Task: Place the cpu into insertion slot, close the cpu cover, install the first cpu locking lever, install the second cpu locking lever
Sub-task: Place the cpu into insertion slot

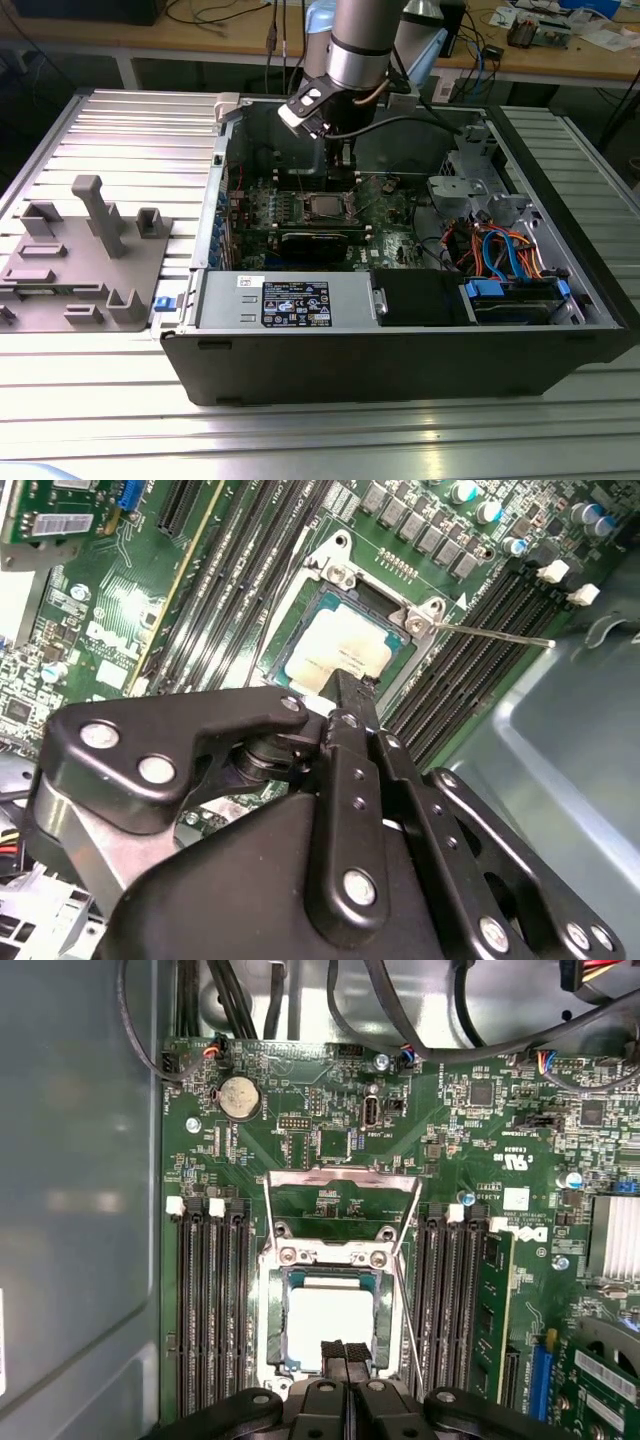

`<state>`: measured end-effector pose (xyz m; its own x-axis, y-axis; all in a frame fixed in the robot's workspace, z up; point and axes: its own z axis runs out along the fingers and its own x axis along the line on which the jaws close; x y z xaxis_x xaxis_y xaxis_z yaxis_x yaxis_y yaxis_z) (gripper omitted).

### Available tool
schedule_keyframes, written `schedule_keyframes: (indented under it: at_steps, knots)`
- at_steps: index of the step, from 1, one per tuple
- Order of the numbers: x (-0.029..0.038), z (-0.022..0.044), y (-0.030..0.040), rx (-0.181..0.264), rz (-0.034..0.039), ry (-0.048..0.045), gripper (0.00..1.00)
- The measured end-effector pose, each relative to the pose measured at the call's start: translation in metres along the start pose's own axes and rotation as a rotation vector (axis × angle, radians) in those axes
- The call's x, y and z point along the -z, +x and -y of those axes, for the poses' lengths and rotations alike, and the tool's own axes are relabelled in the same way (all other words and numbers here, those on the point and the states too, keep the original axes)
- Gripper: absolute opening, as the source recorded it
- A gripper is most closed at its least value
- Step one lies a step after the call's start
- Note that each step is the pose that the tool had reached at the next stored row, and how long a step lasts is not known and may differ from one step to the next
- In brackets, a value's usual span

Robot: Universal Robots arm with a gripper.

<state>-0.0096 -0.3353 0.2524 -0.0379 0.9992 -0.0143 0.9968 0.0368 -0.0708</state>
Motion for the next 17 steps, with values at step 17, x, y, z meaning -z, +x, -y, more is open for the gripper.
schedule_keyframes:
  at_steps: [17]
  knots:
    - [0.014,0.001,-0.0005,0.002,-0.0228,-0.0008,0.11]
